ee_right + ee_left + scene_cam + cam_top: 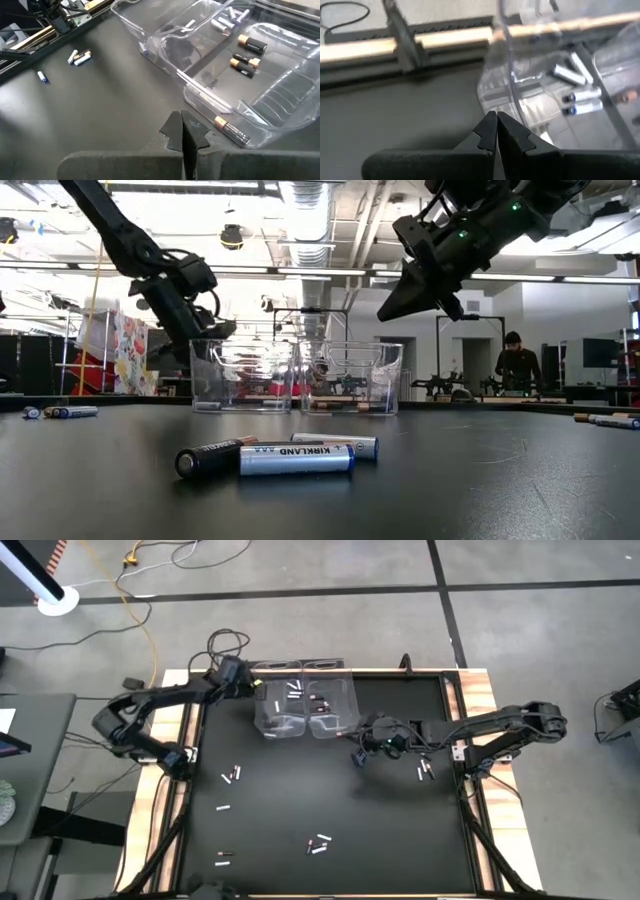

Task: Sort batteries
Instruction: Adjust the transparent bins, then put the black battery into the right transparent bin

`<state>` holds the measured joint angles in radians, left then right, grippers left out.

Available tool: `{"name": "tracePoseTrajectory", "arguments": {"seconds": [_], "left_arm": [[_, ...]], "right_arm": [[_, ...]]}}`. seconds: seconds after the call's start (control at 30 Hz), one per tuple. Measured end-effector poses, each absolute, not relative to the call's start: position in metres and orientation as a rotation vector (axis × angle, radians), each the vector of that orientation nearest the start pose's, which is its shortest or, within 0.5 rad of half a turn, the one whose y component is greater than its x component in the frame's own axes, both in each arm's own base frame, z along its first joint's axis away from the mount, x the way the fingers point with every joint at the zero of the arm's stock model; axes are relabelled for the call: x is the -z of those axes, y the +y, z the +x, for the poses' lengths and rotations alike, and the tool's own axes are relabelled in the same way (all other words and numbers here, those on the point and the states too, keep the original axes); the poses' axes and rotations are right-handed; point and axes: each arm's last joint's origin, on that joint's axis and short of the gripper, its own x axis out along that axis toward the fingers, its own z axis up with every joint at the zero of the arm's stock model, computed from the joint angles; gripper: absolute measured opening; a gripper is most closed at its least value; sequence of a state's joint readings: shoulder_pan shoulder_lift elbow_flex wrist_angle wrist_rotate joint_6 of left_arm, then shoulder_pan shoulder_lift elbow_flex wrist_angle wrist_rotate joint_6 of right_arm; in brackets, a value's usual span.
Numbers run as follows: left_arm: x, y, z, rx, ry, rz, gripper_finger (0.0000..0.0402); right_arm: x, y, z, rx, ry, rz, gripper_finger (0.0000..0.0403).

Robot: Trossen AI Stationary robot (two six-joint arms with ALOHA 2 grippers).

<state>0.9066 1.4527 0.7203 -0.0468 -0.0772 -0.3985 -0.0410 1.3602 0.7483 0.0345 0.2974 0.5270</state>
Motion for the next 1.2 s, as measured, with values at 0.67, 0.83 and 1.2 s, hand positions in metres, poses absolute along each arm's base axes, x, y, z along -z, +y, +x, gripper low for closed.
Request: {"name": "tracePoseTrajectory", "arguments": {"seconds": [0.67, 0.83, 1.2], "left_arm": [[-0.217, 0.221, 0.169, -1.060, 0.597, -0.596, 0.0008], [-0.250, 0.193, 0.155, -1.049, 0.560, -0.564, 0.0008], [-0.280, 0.095, 0.165, -0.812, 0.490, -0.428, 0.0002]], "right_arm": [[-0.207, -0.025, 0.264, 0.578, 0.627, 0.527, 0.0008], [-0.212, -0.026, 0.247, 0.629, 0.690, 0.560, 0.0010], [-0.239, -0.028, 0.217, 0.630, 0.657, 0.567, 0.0016]]}}
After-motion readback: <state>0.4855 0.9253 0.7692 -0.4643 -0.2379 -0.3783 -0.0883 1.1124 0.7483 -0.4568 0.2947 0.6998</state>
